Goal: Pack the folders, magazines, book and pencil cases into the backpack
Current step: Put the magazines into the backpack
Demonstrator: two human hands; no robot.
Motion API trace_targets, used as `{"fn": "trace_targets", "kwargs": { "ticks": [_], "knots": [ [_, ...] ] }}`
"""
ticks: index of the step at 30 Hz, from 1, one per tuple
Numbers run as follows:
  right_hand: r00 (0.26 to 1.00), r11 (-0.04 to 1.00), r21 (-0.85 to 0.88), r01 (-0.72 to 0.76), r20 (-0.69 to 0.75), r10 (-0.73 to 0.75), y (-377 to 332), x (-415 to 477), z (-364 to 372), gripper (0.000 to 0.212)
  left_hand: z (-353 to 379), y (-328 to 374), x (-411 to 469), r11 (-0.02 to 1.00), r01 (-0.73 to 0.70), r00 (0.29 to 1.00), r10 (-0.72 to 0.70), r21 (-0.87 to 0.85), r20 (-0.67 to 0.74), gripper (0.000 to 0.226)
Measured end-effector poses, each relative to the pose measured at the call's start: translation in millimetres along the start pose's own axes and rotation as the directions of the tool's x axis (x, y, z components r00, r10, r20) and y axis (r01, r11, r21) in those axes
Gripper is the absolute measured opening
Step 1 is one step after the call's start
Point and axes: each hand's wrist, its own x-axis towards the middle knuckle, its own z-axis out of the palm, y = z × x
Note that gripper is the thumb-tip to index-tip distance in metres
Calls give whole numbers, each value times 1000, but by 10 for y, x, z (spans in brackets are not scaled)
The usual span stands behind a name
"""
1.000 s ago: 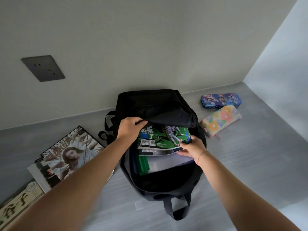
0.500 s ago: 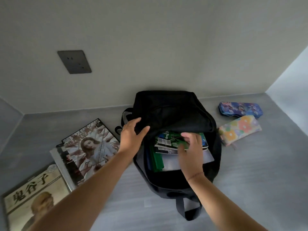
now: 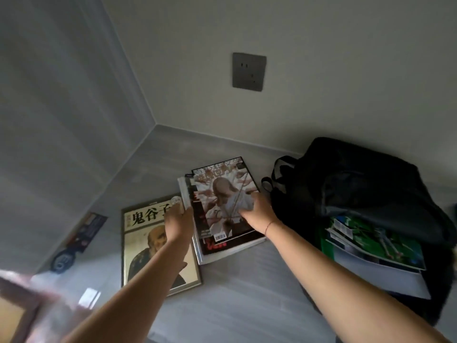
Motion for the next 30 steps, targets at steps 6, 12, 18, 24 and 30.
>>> {"fn": "trace_targets", "kwargs": {
  "ticks": [6,12,18,24,30],
  "knots": [
    [996,998,29,-57,-62,58,102,373,102,34,-37,58,121,982,112,994,-109,-154,30,22],
    [987,939,325,-110,-79,143,86,428,150,26,-34,173,364,918,279,952,-226,-283,204,26],
    [991,928,349,-130,67,114,143,529,199,40,41,221,497,816,467,842,-292,-341,454,30],
    [992,871,478,-115,95,79,198,458,121,42,189,17,262,853,402,832,-188,-334,521,36],
    [998,681,732,-27,53,-17,52,315,-79,33,-6,77,184,872,208,792,115,-442,600,45]
  ]
}}
